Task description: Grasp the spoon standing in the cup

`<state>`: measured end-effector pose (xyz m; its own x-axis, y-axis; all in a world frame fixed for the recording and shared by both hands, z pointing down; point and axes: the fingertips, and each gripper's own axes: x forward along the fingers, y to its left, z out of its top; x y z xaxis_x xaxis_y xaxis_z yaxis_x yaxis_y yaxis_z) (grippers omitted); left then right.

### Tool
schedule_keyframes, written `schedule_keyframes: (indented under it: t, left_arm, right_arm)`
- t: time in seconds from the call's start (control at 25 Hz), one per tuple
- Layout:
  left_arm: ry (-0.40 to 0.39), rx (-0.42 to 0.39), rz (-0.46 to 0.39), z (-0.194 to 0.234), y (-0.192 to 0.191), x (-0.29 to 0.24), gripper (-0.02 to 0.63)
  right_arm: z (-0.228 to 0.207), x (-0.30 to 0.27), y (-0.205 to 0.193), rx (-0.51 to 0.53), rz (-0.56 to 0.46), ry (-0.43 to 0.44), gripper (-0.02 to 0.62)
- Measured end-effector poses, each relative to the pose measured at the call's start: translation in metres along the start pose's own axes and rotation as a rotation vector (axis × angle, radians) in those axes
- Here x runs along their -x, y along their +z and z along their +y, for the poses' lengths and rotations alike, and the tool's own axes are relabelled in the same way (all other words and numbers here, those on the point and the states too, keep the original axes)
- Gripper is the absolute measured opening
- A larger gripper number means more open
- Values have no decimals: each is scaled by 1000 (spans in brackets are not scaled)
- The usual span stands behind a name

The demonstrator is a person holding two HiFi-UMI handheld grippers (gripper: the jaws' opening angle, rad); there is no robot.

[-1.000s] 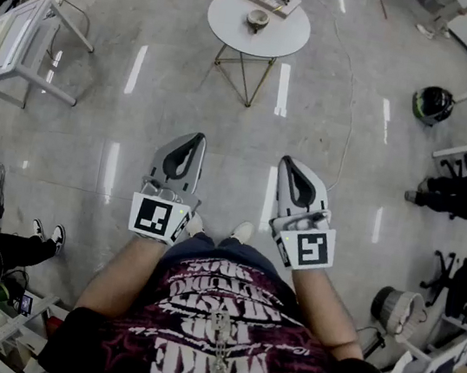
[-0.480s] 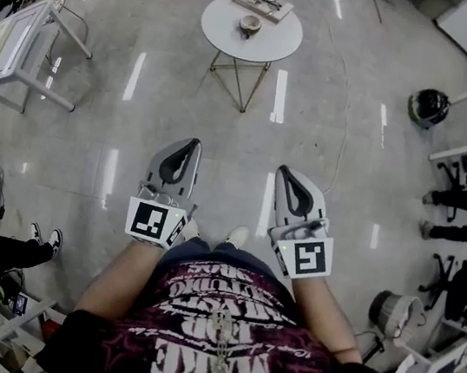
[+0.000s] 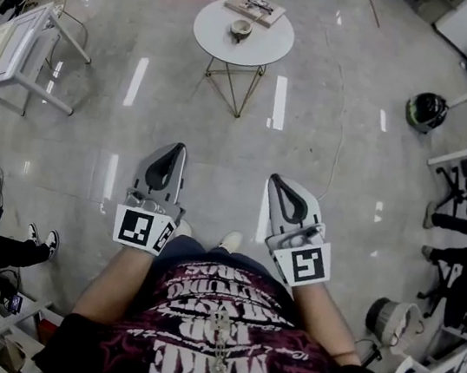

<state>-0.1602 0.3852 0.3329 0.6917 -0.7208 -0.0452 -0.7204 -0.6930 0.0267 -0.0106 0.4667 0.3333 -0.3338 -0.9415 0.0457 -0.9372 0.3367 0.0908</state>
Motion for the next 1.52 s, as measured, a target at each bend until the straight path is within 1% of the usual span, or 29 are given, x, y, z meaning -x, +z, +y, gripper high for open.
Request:
schedule_keyframes:
  t: [0.12,0.32,0.48,0.56,0.68,0.84,0.92,1.12,1.32,1.52]
  left_arm:
    - [18,10,7,-12,-3,-2,25]
    - [-9,-4,19,-35,-8,-9,25]
    - [-12,-5,32,-36,-8,-10,25]
    - [-5,-21,29,-31,-7,-11,25]
    - [8,-17,20,-17,-4,-13,25]
    - [-9,-7,16,-7,-6,-22,25]
    - [-10,-1,30,2,-11,-31,25]
    - [-22,-13,44,19,-14,-55,25]
    - [-47,16,59,35,-25,-75,25]
    - [-67,36,75,57,-36,-91,25]
  right_arm:
    - [-12,10,-4,-8,0,-2,26]
    - [-26,15,-10,-31,-14,-8,26]
    - [-31,14,-12,-57,-8,-9,26]
    - [-32,13,-14,-57,-1,-6,26]
    - [-31,6,-19,-59,8,-5,26]
    - [-38,-11,-20,-70,14,-21,26]
    - [-41,-22,-18,-71,12,-32,26]
    - [-42,-48,-19,-69,28,-31,26]
    - [-46,-76,-18,-69,34,-26,26]
    - [-46,-103,-26,-85,88,-40,26]
